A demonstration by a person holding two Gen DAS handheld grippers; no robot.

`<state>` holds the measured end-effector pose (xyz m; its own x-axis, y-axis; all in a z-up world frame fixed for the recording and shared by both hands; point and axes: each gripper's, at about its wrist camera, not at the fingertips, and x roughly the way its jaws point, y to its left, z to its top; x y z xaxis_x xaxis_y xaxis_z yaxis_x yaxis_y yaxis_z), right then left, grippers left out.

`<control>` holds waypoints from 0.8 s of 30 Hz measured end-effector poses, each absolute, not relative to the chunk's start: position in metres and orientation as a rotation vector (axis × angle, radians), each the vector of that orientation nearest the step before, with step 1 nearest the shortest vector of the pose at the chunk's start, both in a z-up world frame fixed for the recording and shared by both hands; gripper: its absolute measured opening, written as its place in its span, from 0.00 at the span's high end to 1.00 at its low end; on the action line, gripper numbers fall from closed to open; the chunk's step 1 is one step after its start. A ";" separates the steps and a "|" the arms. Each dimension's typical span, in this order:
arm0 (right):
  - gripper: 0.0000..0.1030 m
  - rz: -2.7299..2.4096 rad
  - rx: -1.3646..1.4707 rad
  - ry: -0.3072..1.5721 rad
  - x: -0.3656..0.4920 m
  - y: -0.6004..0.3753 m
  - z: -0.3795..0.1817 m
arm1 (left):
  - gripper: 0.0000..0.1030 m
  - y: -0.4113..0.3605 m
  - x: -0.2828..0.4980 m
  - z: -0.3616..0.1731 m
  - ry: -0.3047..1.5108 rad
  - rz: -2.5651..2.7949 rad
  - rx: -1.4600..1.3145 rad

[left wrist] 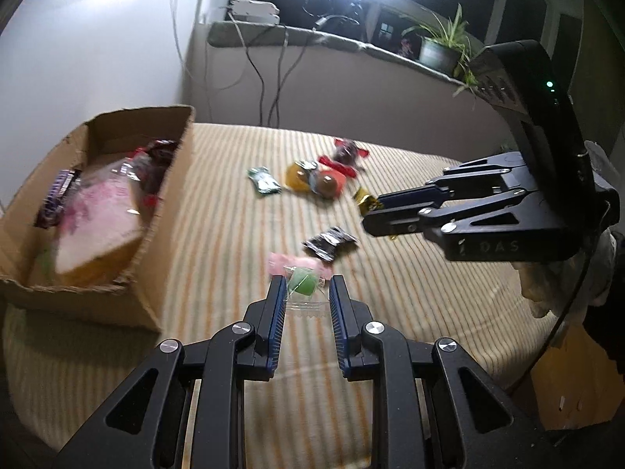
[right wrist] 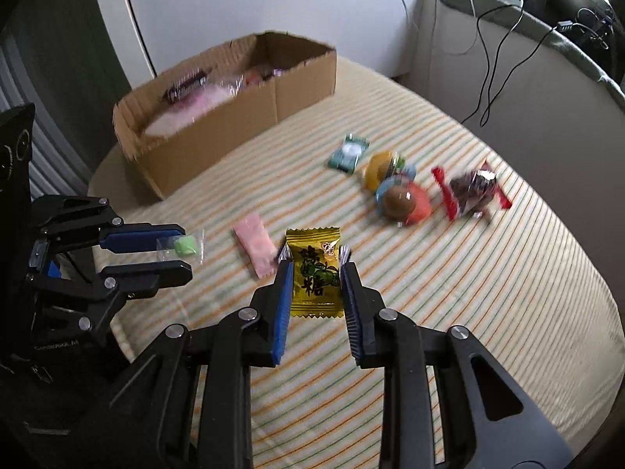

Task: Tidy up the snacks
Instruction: 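Carry the yellow candy over the box with the right tool while the left tool grasps the green candy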

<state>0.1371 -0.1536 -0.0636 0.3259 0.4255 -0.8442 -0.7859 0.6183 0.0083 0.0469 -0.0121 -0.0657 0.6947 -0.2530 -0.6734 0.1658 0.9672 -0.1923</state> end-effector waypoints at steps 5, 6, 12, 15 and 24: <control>0.75 0.826 -0.431 0.895 0.141 -0.145 -0.046 | 0.80 0.007 0.044 -0.051 0.731 -0.206 -0.143; 0.75 0.834 -0.424 0.889 0.143 -0.141 -0.042 | 0.80 0.011 0.043 -0.049 0.724 -0.200 -0.146; 0.75 0.839 -0.419 0.835 0.155 -0.125 -0.027 | 0.80 0.043 0.043 -0.038 0.687 -0.134 -0.161; 0.75 0.844 -0.409 0.813 0.166 -0.112 -0.020 | 0.80 0.062 0.041 -0.034 0.675 -0.100 -0.173; 0.75 0.886 -0.394 0.787 0.195 -0.056 -0.008 | 0.80 0.103 0.047 -0.030 0.655 -0.018 -0.189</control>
<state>0.1946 -0.0564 -0.0081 0.3847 0.5370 -0.7508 -0.8089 0.5879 0.0060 0.0471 0.1035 -0.0295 0.7935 -0.0760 -0.6038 -0.0433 0.9826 -0.1806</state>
